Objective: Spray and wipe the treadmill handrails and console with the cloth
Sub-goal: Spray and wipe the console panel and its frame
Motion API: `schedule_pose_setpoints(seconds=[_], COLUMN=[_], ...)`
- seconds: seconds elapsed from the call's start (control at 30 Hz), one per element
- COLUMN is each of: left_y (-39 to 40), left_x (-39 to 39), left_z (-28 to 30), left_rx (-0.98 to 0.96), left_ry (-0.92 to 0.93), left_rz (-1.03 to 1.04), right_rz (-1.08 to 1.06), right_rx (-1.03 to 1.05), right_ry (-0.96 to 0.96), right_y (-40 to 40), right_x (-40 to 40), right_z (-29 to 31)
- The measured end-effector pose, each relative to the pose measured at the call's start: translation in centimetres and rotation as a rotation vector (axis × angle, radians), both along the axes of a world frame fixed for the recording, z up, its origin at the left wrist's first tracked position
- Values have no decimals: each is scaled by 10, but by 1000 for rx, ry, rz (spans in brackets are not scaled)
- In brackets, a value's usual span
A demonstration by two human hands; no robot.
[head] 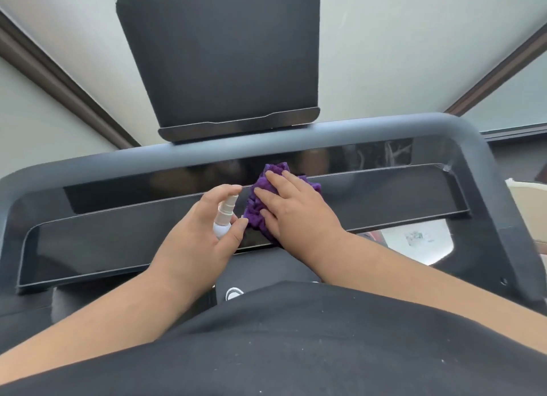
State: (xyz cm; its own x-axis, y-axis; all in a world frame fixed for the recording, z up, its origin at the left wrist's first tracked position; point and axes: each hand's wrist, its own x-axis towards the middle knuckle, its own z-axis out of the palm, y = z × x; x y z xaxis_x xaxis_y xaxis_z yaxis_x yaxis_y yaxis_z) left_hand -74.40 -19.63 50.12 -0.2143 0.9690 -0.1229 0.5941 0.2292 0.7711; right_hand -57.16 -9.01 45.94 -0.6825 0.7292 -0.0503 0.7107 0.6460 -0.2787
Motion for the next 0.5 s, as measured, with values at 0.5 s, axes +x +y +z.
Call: schedule_pose_setpoints(seconds=[0.5], left_y=[20], left_x=[84], left_z=[25], left_rx=[26], left_ry=[100], left_rz=[-57], right_rz=[-507], right_rx=[15], right_ry=[-50], right_y=[67], right_x=[207], right_z=[1])
